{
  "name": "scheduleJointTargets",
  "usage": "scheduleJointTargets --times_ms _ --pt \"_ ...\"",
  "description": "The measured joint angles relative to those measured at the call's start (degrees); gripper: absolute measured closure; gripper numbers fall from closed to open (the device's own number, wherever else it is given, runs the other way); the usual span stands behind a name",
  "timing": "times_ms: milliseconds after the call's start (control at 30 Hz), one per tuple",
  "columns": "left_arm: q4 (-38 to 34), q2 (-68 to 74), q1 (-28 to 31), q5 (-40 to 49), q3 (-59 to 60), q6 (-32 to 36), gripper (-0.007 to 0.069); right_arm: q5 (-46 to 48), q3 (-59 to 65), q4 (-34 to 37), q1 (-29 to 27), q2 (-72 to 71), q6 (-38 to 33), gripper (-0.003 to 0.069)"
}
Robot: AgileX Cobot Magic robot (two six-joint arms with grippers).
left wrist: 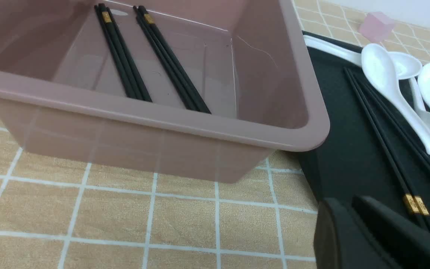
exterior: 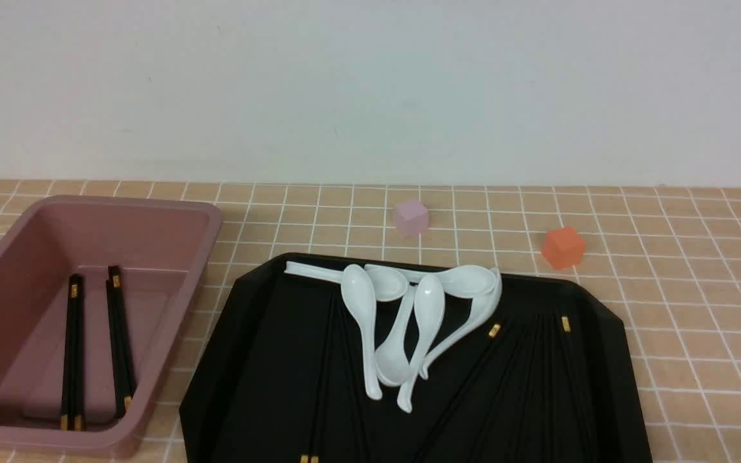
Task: On brown tablecloth take chopsticks from black tray and put them in box.
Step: 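Reach over to the black tray and grasp a pair of chopsticks with the left gripper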
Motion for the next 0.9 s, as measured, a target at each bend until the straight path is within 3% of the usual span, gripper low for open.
scheduleJointTargets --times_ms 900 --pt "0.0 0.0 0.0 0.0 0.0 0.0 0.0546 0.0 0.0 0.0 0.0 0.0 0.0 0.0419"
